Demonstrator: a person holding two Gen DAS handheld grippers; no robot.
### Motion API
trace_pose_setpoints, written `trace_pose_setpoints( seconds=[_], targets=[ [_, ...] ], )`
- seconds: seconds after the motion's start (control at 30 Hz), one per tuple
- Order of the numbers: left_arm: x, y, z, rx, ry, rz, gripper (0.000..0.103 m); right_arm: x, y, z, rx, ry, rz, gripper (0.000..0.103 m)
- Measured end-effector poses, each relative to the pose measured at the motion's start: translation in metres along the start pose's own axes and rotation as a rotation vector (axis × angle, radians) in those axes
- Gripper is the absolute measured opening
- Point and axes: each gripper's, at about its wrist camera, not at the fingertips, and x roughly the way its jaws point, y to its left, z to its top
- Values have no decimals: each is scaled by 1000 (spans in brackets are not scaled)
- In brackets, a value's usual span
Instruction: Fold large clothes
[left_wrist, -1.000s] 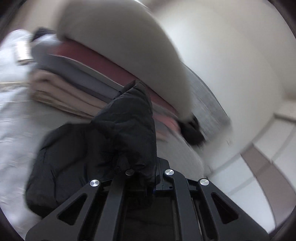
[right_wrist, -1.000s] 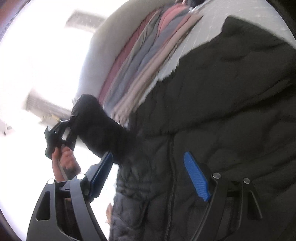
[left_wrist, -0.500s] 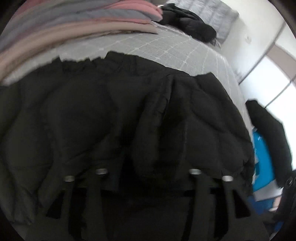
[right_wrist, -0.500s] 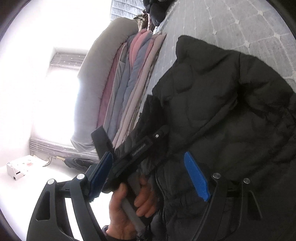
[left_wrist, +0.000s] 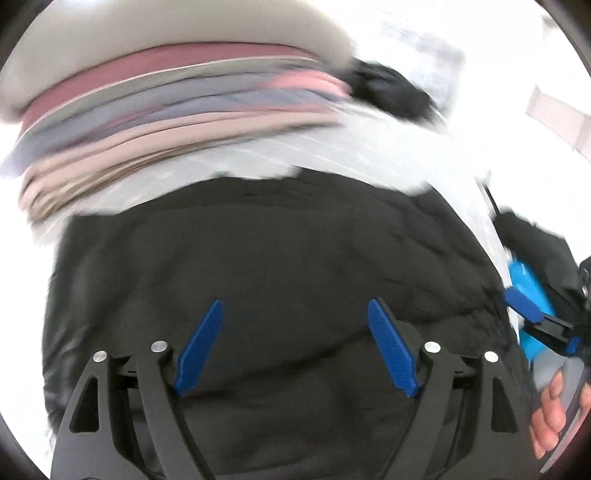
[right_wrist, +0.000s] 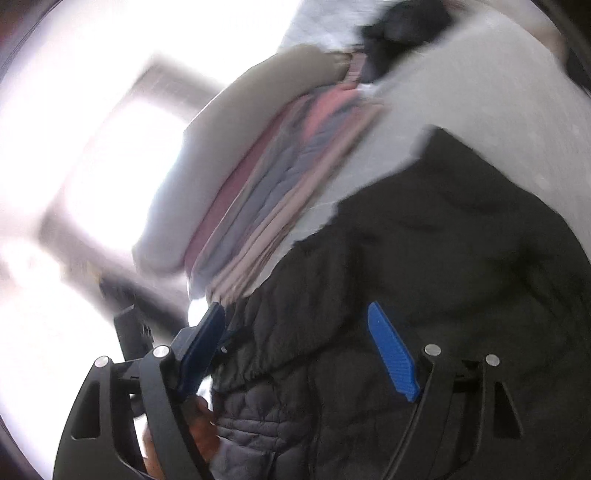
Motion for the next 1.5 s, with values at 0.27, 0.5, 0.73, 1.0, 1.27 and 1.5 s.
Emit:
trace_pose_setpoints(
  seconds=[0.27,0.5,0.73,1.0,1.27,1.5],
  targets=[
    [17,159,-46,-384,51,59,77,152,0,8,-98,335,-163,77],
    [16,163,-56,-366,90,57,77,143,-13,7,-86,428,-153,73],
    [-114,146,-107,-260,-3,-38,88,-81,-2,16,-351,215,-124,96],
    [-203,179,-234,-402,52,-82,91,-226,-150,-58,-9,330,-246,96],
    [-217,191,-304,-597,133,-107,91,-237,-175,-98,210,380,-4,96],
    [-198,182,-345,-660,210,-155,91,-219,-166,-105,233,436,36,96]
  ],
)
